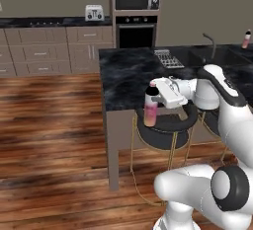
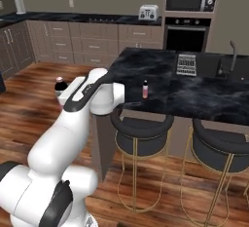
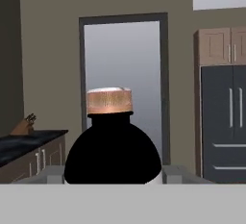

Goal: Place the large bottle from the dining counter next to the other large bottle outside the sink, and place the small bottle from the dining counter next to the other small bottle inside the sink.

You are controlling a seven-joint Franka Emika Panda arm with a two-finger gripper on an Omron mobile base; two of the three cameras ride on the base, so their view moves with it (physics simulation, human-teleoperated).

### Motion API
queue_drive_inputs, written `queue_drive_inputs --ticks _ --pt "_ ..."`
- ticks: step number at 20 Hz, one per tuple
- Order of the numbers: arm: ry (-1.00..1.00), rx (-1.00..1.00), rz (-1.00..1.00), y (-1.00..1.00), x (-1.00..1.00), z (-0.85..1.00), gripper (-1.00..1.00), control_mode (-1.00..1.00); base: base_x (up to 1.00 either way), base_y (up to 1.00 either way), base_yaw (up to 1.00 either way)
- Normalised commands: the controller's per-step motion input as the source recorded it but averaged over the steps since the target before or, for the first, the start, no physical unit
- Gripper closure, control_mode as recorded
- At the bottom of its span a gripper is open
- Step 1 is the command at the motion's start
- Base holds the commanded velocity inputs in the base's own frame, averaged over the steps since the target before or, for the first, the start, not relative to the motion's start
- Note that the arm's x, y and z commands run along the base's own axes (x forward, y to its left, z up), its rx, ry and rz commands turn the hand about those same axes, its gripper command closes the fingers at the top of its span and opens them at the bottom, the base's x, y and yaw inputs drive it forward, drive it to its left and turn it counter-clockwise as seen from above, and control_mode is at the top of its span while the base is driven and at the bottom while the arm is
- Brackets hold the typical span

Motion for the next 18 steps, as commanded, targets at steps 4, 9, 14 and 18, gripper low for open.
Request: queue_drive_inputs --ticks 4,9,14,18 --pt "0.0 0.0 0.0 0.0 0.0 0.0 1.0 1.0 -0.08 0.7 0.02" --pt "0.0 0.0 0.0 0.0 0.0 0.0 1.0 1.0 -0.07 0.74 0.02" --pt "0.0 0.0 0.0 0.0 0.0 0.0 1.0 1.0 -0.04 0.82 0.04" --pt "0.0 0.0 0.0 0.0 0.0 0.0 1.0 1.0 -0.03 0.83 0.04"
